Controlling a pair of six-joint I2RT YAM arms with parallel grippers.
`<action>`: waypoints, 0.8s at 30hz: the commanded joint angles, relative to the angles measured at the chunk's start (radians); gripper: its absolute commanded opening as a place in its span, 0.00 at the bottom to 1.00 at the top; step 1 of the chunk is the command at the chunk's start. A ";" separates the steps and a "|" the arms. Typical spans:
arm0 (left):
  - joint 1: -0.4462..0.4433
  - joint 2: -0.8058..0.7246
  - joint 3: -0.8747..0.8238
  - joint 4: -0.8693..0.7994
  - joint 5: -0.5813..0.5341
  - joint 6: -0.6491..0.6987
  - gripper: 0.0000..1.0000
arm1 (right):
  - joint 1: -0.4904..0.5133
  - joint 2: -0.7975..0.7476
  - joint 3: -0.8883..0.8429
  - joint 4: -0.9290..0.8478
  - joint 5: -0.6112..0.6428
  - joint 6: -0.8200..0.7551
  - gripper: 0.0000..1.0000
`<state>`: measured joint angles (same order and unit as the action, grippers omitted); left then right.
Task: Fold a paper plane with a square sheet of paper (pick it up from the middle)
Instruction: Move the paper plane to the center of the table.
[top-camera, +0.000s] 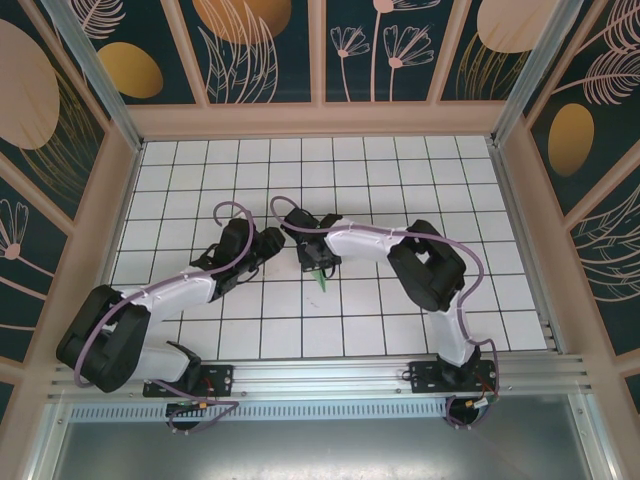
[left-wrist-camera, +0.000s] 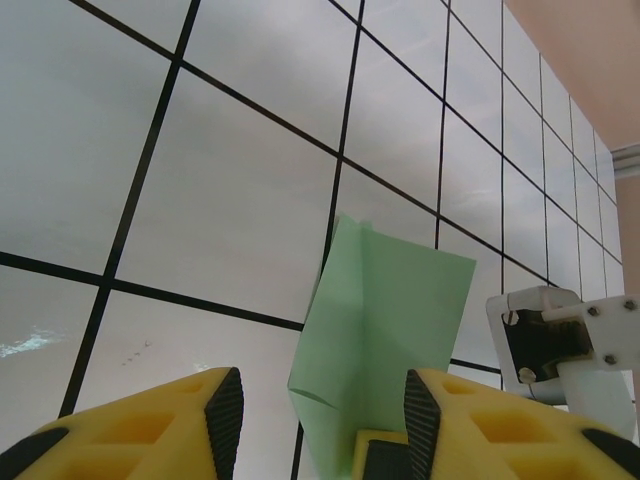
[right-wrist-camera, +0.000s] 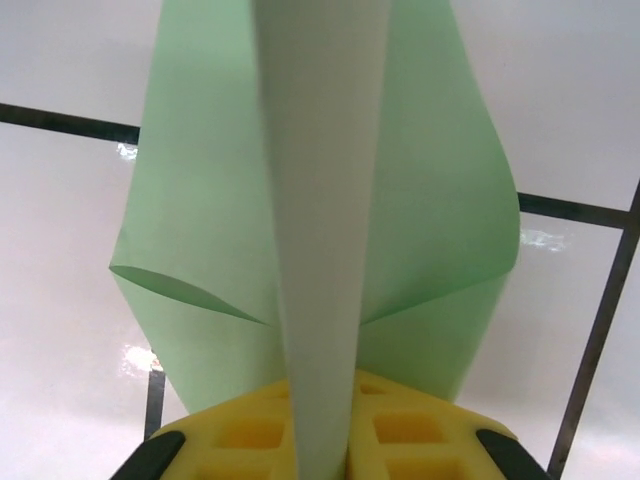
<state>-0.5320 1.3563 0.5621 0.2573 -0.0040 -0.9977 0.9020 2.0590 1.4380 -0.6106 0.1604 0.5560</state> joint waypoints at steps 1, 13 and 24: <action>0.000 -0.015 -0.005 -0.002 -0.017 -0.008 0.50 | -0.046 0.056 0.024 -0.018 0.047 0.016 0.14; 0.000 -0.014 -0.001 -0.002 -0.006 0.010 0.50 | -0.058 0.017 0.096 -0.029 0.007 0.032 0.27; 0.000 -0.021 0.007 -0.002 -0.008 0.028 0.50 | -0.080 -0.146 0.146 -0.083 0.053 -0.002 0.51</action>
<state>-0.5320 1.3560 0.5621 0.2569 -0.0063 -0.9958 0.8276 1.9938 1.5440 -0.6487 0.1680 0.5705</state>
